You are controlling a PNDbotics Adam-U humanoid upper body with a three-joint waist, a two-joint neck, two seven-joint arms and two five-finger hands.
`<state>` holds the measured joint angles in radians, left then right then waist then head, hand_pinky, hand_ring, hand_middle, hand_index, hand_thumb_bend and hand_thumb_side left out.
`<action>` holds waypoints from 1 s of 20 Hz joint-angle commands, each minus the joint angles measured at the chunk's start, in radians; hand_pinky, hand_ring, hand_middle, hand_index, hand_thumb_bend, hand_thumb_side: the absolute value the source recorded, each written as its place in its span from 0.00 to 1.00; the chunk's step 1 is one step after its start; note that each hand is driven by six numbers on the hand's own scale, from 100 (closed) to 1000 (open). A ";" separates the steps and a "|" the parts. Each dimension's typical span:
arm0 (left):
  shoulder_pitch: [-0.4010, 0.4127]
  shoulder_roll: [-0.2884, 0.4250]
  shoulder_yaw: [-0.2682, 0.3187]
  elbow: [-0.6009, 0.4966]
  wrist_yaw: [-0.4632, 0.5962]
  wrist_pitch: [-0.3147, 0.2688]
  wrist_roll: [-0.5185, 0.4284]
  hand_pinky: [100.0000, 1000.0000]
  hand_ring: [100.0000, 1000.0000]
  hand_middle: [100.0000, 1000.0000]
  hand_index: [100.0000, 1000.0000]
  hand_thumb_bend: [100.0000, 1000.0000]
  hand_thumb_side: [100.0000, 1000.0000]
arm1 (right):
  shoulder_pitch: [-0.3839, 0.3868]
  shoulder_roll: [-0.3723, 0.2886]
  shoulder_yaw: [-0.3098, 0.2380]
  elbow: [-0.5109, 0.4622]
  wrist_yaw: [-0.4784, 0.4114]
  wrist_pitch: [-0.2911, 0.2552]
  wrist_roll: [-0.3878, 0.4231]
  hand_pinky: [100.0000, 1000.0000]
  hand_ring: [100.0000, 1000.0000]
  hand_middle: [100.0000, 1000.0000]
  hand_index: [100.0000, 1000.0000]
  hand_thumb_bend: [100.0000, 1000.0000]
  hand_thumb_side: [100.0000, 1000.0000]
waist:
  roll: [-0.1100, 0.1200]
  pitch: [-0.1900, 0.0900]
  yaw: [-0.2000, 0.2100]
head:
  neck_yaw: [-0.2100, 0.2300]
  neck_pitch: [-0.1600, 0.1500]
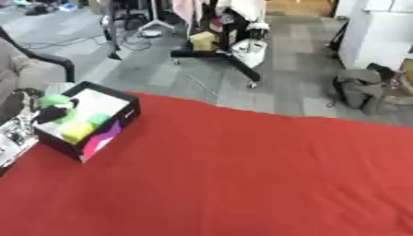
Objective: Pick up the objects with one hand, pass them to the other hand, and then place them into the box on the other side of the table.
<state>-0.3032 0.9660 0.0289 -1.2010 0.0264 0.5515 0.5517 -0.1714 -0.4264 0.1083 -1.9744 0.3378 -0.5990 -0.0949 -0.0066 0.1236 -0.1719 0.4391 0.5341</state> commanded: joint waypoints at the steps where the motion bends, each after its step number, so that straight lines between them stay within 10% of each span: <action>1: -0.001 0.066 0.039 -0.079 -0.020 0.355 0.355 0.97 0.98 0.94 0.78 0.80 0.89 | 0.000 -0.010 -0.014 -0.004 0.008 -0.002 0.008 1.00 0.89 0.87 0.98 0.32 0.55 | 0.006 -0.017 0.003 | -0.005 -0.004; 8: 0.019 0.015 0.029 -0.577 0.078 0.285 0.355 0.96 0.95 0.89 0.65 0.55 0.80 | -0.006 -0.007 -0.023 0.000 0.011 0.002 0.012 1.00 0.89 0.87 0.98 0.32 0.55 | 0.003 -0.019 0.026 | -0.101 0.009; 11: 0.031 -0.044 -0.027 -0.767 0.168 0.099 0.355 0.93 0.91 0.85 0.62 0.44 0.72 | -0.013 0.000 -0.028 0.007 0.009 0.006 0.018 1.00 0.88 0.87 0.98 0.31 0.55 | -0.002 -0.020 0.035 | -0.168 0.032; 16: 0.001 -0.215 -0.190 -0.798 0.076 -0.370 0.276 0.91 0.89 0.83 0.62 0.39 0.68 | -0.026 0.039 -0.036 0.037 -0.020 0.027 0.043 1.00 0.88 0.86 0.98 0.31 0.55 | -0.012 -0.023 0.044 | -0.273 0.080; 20: 0.005 -0.358 -0.290 -0.799 -0.037 -0.536 0.103 0.91 0.89 0.83 0.61 0.32 0.69 | -0.025 0.084 -0.050 0.051 -0.045 0.046 0.072 1.00 0.88 0.85 0.97 0.30 0.56 | -0.020 -0.028 0.050 | -0.366 0.152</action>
<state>-0.2875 0.6277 -0.2412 -1.9819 0.0227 0.0591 0.6917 -0.1854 -0.3431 0.0717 -1.9174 0.3040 -0.5566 -0.0324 -0.0276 0.1102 -0.1225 0.1004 0.6659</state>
